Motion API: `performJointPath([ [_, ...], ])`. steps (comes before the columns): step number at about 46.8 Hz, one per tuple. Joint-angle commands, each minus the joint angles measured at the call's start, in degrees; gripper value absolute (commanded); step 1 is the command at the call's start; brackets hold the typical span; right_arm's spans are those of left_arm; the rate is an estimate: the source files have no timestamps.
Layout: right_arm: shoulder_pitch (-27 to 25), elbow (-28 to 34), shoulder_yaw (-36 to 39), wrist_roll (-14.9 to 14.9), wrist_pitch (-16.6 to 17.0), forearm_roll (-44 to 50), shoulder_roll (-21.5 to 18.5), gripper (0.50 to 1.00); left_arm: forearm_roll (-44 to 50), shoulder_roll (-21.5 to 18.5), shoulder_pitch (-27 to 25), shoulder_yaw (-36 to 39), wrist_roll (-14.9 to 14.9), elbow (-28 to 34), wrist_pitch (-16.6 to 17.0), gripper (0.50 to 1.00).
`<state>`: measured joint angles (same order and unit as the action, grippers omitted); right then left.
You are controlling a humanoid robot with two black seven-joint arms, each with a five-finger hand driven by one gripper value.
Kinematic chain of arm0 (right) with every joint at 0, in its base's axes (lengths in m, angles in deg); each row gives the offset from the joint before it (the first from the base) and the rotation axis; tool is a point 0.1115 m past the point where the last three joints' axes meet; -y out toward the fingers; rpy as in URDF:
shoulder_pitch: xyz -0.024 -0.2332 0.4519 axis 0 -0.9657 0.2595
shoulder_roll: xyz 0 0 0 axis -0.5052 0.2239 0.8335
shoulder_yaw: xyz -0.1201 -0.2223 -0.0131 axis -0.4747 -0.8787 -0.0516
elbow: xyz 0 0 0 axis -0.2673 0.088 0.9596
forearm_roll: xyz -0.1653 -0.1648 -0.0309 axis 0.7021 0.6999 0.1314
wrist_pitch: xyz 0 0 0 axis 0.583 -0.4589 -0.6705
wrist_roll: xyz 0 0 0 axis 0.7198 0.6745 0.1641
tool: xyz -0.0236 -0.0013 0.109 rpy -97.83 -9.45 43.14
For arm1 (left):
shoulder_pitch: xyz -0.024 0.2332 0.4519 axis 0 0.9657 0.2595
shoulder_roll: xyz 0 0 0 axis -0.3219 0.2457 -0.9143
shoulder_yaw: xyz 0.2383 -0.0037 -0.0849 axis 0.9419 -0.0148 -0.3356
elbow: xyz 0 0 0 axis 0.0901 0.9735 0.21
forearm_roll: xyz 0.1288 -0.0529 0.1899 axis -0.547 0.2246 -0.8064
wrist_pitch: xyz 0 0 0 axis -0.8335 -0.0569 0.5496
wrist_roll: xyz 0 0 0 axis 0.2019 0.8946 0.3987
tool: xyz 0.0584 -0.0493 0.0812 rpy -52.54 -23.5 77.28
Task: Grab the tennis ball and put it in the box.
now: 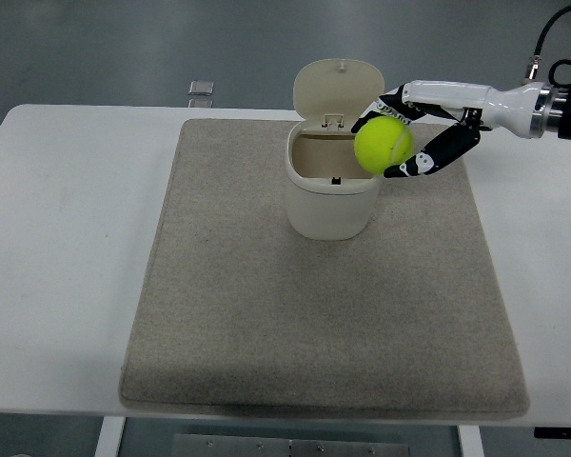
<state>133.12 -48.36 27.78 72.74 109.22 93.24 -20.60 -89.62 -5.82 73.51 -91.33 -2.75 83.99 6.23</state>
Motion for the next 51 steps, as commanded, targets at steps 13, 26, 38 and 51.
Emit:
performJointPath([
  [13, -0.25, 2.68, -0.06, -0.38, -3.17, -1.36, -3.42, 0.502, 0.04, 0.00, 0.00, 0.00, 0.00, 0.00, -0.08, 0.996],
  [26, -0.69, 3.91, -0.58, -1.35, -6.33, -1.36, -6.50, 0.572, 0.04, 0.00, 0.00, 0.00, 0.00, 0.00, 0.01, 0.996],
  [38, -1.13, 4.26, -0.76, -1.35, -7.75, -1.28, -7.46, 0.745, 0.04, 0.00, 0.00, 0.00, 0.00, 0.00, 0.01, 0.996],
  [51, -2.01, 4.35, -0.94, -1.35, -9.42, -1.19, -7.46, 0.864, -0.04, 0.00, 0.00, -0.09, 0.00, 0.00, 0.01, 0.996],
])
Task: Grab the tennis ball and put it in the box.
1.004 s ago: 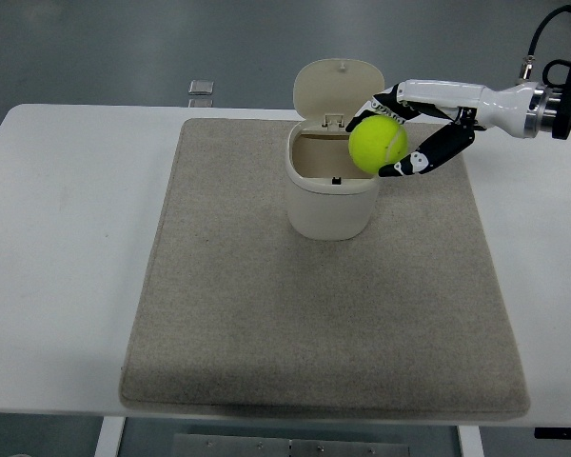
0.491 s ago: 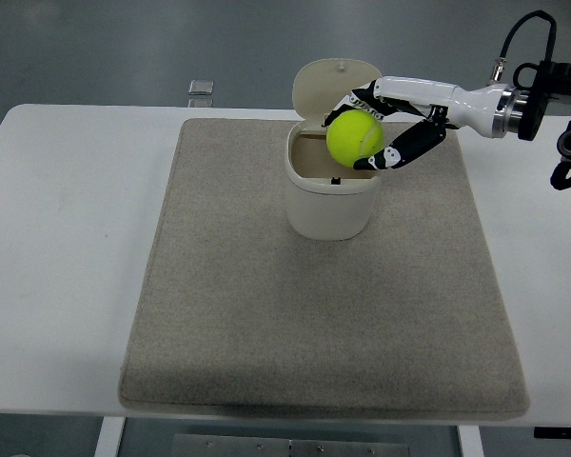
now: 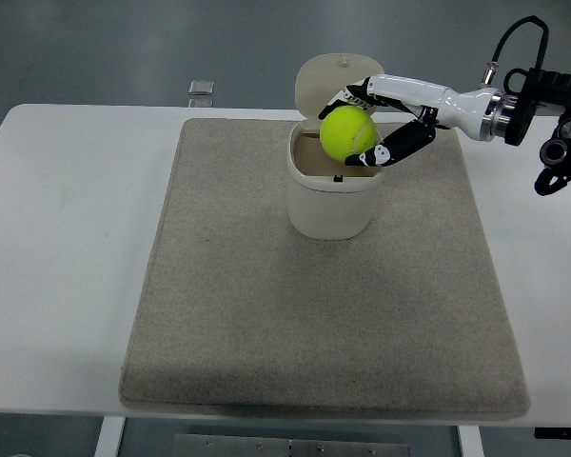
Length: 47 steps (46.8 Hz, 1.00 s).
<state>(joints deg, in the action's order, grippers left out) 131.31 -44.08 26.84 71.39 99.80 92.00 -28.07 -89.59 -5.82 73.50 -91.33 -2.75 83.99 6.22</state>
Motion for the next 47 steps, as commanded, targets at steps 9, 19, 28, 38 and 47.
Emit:
performJointPath([
  [9, -0.64, -0.01, 0.00, 0.00, 0.09, -0.04, 0.00, 0.893, -0.08, 0.00, 0.00, 0.00, 0.00, 0.00, 0.01, 0.996],
  [19, -0.73, 0.08, -0.08, 0.09, 0.53, -0.04, 0.00, 0.893, 0.01, 0.00, 0.00, 0.00, 0.00, 0.00, 0.01, 0.996],
  [28, -0.55, -0.01, 0.09, 0.35, 2.20, -0.30, 0.09, 0.893, 0.01, 0.00, 0.00, 0.00, 0.00, 0.00, 0.01, 0.996],
  [38, -0.37, -0.01, 0.88, 0.26, 8.96, -3.63, 1.32, 0.893, 0.01, 0.00, 0.00, 0.00, 0.00, 0.00, 0.01, 0.996],
  [47, -0.29, -0.19, 1.06, -0.09, 14.77, -12.95, 5.10, 0.893, 0.01, 0.00, 0.00, 0.00, 0.00, 0.00, 0.01, 0.996],
])
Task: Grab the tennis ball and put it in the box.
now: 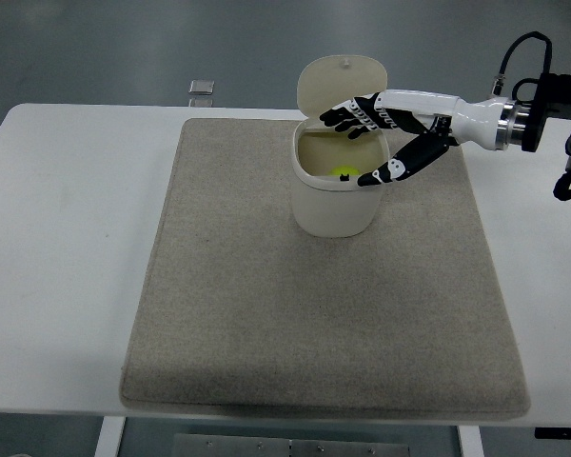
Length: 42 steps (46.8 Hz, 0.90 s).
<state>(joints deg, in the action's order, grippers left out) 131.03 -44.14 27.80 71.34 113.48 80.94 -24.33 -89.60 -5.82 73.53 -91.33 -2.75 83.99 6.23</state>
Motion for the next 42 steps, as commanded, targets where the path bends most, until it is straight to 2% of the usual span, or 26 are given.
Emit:
performJointPath([
  [1, 0.00, -0.13, 0.10, -0.04, 1.36, -2.25, 1.80, 0.893, -0.07, 0.00, -0.02, 0.00, 0.00, 0.00, 0.01, 0.996],
  [6, -0.18, -0.04, 0.10, -0.04, 3.20, -4.97, 3.12, 0.895, 0.02, 0.00, -0.02, 0.00, 0.00, 0.00, 0.01, 0.996],
  [10, -0.62, 0.14, 0.01, -0.13, 3.21, -8.04, 4.26, 0.893, 0.02, 0.00, -0.02, 0.00, 0.00, 0.00, -0.08, 0.996],
  [17, -2.81, 1.36, 0.10, -2.85, 2.15, -14.20, 4.61, 0.895, 0.02, 0.00, -0.02, 0.00, 0.00, 0.00, 0.01, 0.996],
  [34, -6.68, 8.75, 0.10, -3.20, -1.89, -25.01, 3.30, 0.893, -0.07, 0.00, -0.02, 0.00, 0.00, 0.00, -0.08, 0.996],
  [42, -8.53, 12.00, 0.10, -3.90, -4.17, -29.75, 0.93, 0.893, -0.07, 0.00, -0.02, 0.00, 0.00, 0.00, 0.01, 0.996],
])
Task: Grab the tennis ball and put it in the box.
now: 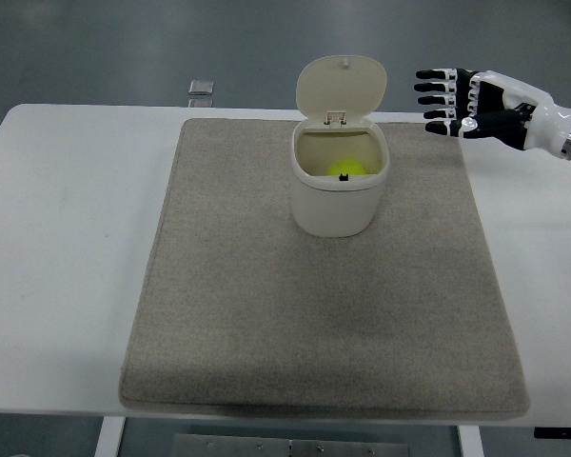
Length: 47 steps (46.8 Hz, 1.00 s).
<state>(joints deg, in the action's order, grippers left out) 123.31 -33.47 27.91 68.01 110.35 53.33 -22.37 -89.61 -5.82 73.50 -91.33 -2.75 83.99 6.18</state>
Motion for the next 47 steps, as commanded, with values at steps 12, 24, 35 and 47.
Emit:
performJointPath([
  [12, -3.00, 7.74, 0.16, -5.50, -2.02, -17.08, -6.31, 0.893, 0.03, 0.00, 0.00, 0.00, 0.01, 0.00, 0.06, 0.996],
  [24, -4.50, 10.82, 6.13, -9.36, -2.11, -31.05, -9.21, 0.891, 0.03, 0.00, 0.00, 0.00, 0.01, 0.00, 0.06, 0.996],
  [35, -5.64, 11.44, 8.43, -10.68, -7.73, -37.56, -11.49, 0.891, 0.03, 0.00, 0.00, 0.00, 0.01, 0.00, -0.02, 0.996],
  [47, -7.49, 11.44, 8.51, -10.07, -7.91, -36.60, -12.46, 0.917, -0.05, 0.00, 0.00, 0.00, 0.01, 0.00, 0.06, 0.996],
])
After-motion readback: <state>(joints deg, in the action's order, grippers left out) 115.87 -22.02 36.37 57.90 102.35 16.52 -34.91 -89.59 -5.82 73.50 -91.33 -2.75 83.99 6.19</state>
